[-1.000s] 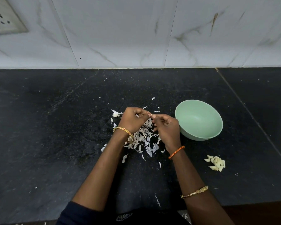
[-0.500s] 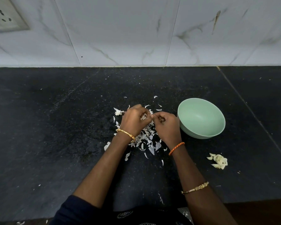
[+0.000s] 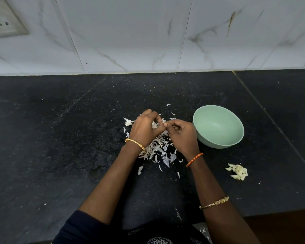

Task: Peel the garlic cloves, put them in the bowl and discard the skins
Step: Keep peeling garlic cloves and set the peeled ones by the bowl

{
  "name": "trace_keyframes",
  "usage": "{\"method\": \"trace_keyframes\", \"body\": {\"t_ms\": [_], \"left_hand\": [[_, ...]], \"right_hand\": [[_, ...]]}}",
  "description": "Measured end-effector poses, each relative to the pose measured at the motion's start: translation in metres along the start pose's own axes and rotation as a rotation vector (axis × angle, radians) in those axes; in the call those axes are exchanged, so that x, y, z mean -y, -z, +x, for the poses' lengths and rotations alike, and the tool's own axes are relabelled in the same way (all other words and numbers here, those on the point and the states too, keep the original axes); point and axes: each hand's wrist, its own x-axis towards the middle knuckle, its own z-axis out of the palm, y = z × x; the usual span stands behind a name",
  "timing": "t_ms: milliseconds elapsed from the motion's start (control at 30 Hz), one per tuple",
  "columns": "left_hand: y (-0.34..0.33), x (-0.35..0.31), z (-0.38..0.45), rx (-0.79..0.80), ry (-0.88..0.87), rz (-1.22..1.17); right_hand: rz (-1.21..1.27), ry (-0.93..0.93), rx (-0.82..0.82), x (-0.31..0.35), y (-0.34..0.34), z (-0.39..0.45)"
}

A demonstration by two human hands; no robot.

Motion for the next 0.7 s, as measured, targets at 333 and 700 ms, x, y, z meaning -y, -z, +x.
{"method": "trace_keyframes", "body": {"t_ms": [333, 700], "left_hand": [[0.007, -0.008, 0.003, 0.059, 0.256, -0.339], [0.003, -0.023, 0.002, 0.175, 0.544, -0.762]], "right_hand": [[0.282, -0.005, 0.07, 0.005, 0.004, 0.0], [0.81, -0.289, 0.066, 0.01, 0.001, 0.0]]}}
